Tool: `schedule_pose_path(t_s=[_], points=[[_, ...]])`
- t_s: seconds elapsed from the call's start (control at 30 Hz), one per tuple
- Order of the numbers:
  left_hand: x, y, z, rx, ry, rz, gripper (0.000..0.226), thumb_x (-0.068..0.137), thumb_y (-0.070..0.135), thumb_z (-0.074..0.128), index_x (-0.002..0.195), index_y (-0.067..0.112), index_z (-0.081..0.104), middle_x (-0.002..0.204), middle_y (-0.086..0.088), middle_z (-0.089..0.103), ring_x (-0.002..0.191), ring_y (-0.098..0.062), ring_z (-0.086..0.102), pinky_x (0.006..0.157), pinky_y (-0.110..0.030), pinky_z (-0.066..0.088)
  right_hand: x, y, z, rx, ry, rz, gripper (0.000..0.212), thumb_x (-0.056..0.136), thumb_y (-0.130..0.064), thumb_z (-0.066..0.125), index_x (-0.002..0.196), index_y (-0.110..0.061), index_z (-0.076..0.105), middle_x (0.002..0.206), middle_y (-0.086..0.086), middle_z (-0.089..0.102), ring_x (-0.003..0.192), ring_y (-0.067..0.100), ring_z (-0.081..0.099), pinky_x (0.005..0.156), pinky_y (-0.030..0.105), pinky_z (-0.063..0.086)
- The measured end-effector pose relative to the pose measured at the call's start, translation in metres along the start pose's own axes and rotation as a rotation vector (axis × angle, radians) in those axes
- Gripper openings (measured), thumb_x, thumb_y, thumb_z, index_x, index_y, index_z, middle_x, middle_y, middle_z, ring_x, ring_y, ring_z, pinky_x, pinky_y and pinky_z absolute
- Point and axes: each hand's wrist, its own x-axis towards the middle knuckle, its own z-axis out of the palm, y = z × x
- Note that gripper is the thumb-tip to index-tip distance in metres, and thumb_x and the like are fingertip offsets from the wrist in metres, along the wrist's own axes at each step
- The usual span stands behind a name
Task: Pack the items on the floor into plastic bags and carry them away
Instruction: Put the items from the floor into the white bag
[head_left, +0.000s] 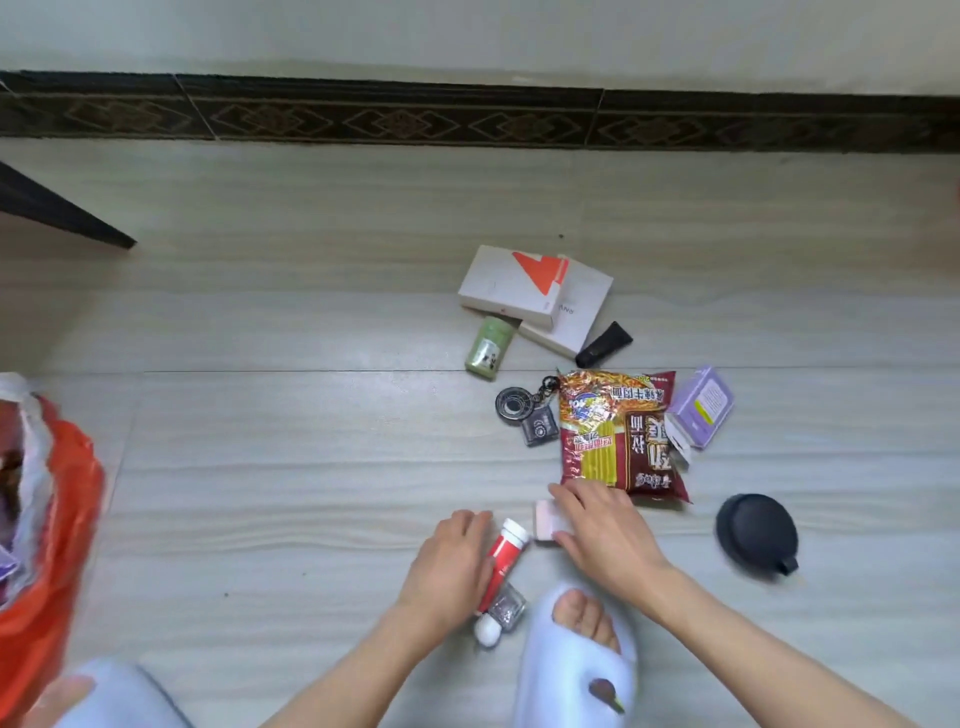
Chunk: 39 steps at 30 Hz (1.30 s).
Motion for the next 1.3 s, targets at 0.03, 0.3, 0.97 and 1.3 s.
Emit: schedule_pose_path(t_s=[0.03,0.3,0.97,1.3], points=[[0.003,0.001,0.003,0.006,0.014,-0.023,0.043,0.093,0.03,0.039,0.134,0.016,0.035,0.13,-0.008,0.041,0.115,-0.027,0.044,0.093,-0.034,0.038,0.0,0.0,0.003,-0.004,-0.008,0.008,0.063,0.046,-0.04,0.087,0.1,-0.015,0.067,0.088,0.0,0.068,0.077,0.018,0.067,0.061,0.033,0.056],[0.014,0.012,0.019,-0.034,0.003,-0.127,0.035,0.091,0.04,0.045,0.11,0.012,0.054,0.11,-0.006,0.048,0.104,-0.024,0.048,0.083,-0.031,0.04,-0.002,-0.001,0.018,-0.081,-0.081,0.003,0.059,0.038,-0.038,0.085,0.091,-0.019,0.067,0.085,-0.002,0.065,0.076,0.019,0.063,0.065,0.032,0.049],[-0.115,-0.005,-0.153,-0.567,0.674,-0.091,0.016,0.081,0.018,0.06,0.095,0.021,0.054,0.088,-0.002,0.061,0.075,-0.016,0.059,0.063,-0.023,0.044,0.006,-0.074,-0.177,0.137,0.155,-0.026,0.039,0.084,-0.032,0.056,0.115,-0.009,0.049,0.109,0.009,0.055,0.103,0.028,0.051,0.085,0.038,0.043],[-0.351,-0.048,-0.29,-0.225,1.111,-0.061,0.02,0.082,0.022,0.061,0.099,0.015,0.056,0.094,-0.001,0.054,0.082,-0.016,0.056,0.076,-0.025,0.043,0.046,-0.228,-0.356,0.183,0.408,-0.26,0.035,0.085,-0.034,0.058,0.109,-0.008,0.054,0.105,0.009,0.056,0.101,0.027,0.054,0.081,0.035,0.042]])
